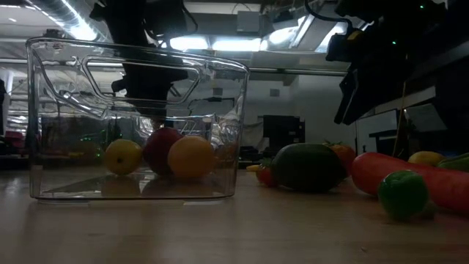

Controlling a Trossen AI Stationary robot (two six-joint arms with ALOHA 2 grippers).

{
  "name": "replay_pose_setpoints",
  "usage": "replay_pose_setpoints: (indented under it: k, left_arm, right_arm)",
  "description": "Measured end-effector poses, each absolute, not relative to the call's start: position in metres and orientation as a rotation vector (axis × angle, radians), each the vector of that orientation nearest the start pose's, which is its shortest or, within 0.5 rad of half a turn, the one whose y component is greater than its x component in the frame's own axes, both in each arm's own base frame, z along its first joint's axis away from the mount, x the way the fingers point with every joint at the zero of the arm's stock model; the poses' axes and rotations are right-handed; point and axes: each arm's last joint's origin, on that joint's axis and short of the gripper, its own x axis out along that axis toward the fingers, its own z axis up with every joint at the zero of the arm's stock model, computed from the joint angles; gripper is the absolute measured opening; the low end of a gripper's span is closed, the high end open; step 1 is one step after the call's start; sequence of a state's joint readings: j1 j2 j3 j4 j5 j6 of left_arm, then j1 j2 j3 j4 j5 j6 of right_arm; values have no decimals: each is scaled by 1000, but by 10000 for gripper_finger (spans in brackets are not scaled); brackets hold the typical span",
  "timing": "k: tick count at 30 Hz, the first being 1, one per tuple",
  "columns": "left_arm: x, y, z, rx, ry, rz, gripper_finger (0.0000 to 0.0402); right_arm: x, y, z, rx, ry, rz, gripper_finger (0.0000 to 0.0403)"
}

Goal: Sort produce into baskets
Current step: Put the red mushroom into the top transparent bin, then put the yellow corn into the top transparent bin

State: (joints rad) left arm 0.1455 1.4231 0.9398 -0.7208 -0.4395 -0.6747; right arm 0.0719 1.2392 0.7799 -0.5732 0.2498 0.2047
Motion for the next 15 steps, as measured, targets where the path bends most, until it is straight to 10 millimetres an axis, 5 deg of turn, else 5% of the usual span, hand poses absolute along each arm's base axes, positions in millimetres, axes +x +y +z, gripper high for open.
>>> replay_pose_setpoints:
  k: [8, 15]
  left_arm:
    - [255, 50, 216, -397, 976, 887, 183]
    - [255, 50, 216, -397, 975, 885, 198]
  right_arm:
    - [232, 9, 217, 26, 971, -263, 397]
    - [249, 2, 231, 15, 754, -246, 397]
